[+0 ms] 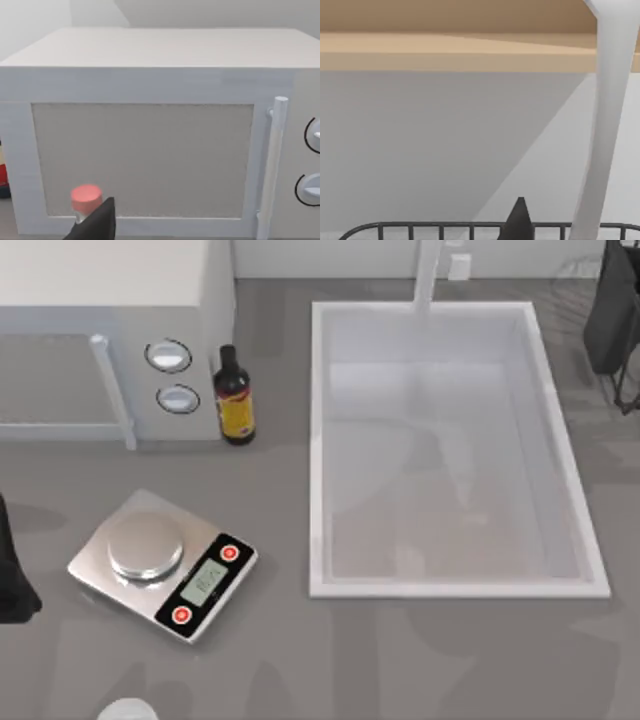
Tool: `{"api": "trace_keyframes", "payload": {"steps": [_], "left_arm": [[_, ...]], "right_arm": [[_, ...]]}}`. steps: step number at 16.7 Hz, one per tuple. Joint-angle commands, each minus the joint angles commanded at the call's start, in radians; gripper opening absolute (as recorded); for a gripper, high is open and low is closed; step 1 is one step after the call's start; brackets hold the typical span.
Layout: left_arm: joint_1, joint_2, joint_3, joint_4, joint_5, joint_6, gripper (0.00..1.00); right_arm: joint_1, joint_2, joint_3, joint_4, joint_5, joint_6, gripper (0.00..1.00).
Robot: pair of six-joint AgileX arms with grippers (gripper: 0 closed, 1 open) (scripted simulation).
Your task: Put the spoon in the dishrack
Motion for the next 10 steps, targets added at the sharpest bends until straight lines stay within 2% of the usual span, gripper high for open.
{"api": "trace_keyframes", "payload": {"steps": [4, 9, 10], "left_arm": [[0.0, 0.0, 0.0, 0.0, 0.0, 0.0, 1.0], [0.0, 0.0, 0.0, 0.0, 0.0, 0.0, 1.0], [0.0, 0.0, 0.0, 0.0, 0.0, 0.0, 1.0]], "right_arm": [[0.062, 0.114, -0.042, 0.139, 0.063, 0.002, 0.0], [0.066, 0.121, -0.045, 0.147, 0.068, 0.002, 0.0], [0.066, 0.121, -0.045, 0.147, 0.068, 0.002, 0.08]]}}
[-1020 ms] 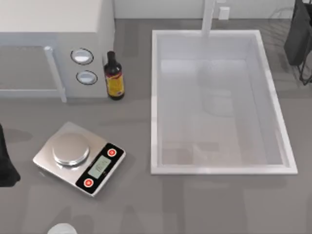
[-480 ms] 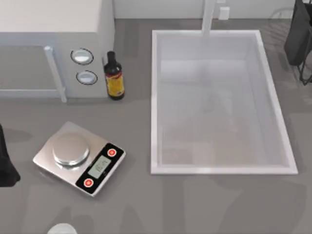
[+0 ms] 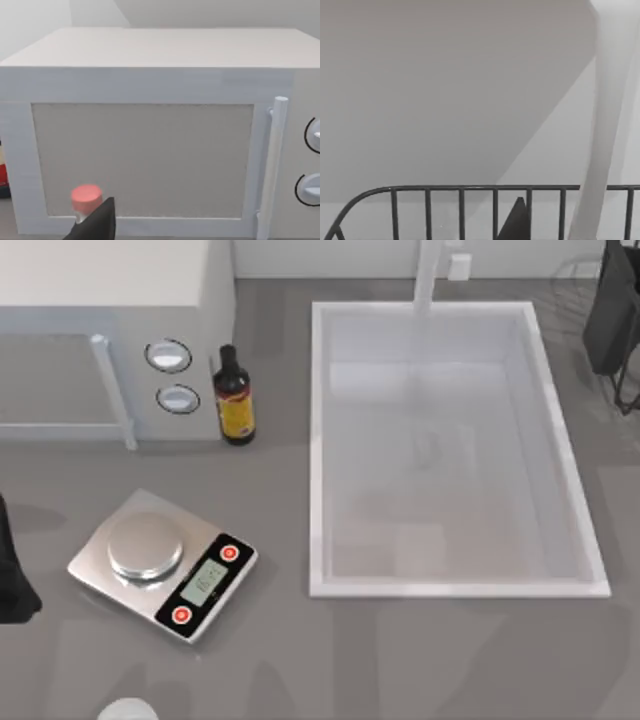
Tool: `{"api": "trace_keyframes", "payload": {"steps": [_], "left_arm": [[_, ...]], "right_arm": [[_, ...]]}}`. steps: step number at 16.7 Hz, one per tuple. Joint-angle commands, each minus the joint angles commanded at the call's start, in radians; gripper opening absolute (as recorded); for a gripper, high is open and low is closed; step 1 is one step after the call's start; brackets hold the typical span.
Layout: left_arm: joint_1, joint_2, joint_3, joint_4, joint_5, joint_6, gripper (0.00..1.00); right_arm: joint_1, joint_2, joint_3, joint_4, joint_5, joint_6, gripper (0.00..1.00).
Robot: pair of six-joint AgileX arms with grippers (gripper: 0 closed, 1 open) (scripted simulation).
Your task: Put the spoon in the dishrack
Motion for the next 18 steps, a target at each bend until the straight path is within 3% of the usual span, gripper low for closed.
{"api": "trace_keyframes", "payload": {"steps": [12, 18], "left_arm": [[0.0, 0.0, 0.0, 0.0, 0.0, 0.0, 1.0], [0.0, 0.0, 0.0, 0.0, 0.0, 0.0, 1.0]], "right_arm": [[0.0, 0.0, 0.0, 0.0, 0.0, 0.0, 0.98], [0.0, 0.0, 0.0, 0.0, 0.0, 0.0, 1.0]]}}
